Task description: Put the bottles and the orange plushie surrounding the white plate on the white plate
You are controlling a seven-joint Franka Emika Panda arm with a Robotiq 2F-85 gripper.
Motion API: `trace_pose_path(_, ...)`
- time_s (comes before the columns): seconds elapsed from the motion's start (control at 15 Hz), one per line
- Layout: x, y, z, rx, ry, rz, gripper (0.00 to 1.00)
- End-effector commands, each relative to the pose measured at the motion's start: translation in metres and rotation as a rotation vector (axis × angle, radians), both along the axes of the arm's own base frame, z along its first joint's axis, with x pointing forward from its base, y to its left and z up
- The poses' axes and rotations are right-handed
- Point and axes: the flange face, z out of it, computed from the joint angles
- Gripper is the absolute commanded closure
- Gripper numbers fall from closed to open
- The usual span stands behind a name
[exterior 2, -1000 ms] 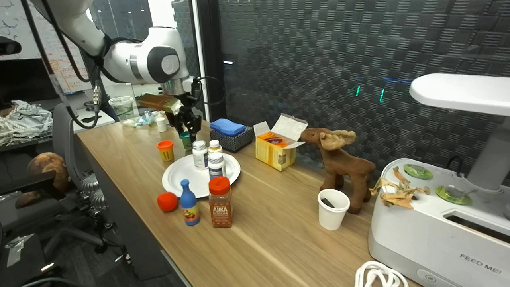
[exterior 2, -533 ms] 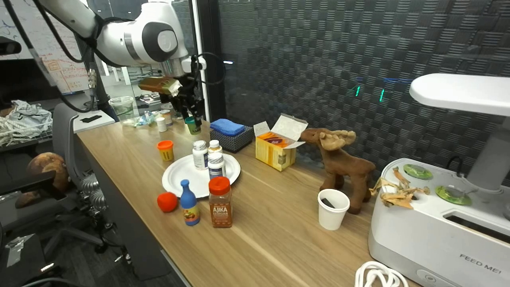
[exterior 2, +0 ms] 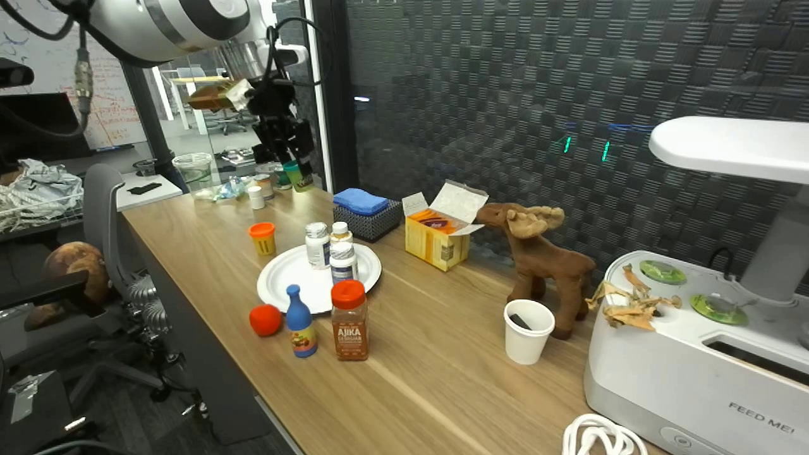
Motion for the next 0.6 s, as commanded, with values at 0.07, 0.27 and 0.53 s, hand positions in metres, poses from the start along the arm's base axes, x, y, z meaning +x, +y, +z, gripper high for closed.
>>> trace_pose_path(0.07, -0.05, -0.023, 0.022, -0.031, -0.005, -0.068, 0.72)
trace_pose_path(0.27, -0.072, -0.038, 0.022, -0.023, -0.005, -0.106, 0.72)
trace_pose_path(0.53, -0.091, -0.066, 0.002, -0.016, 0.028, -0.138, 0.72)
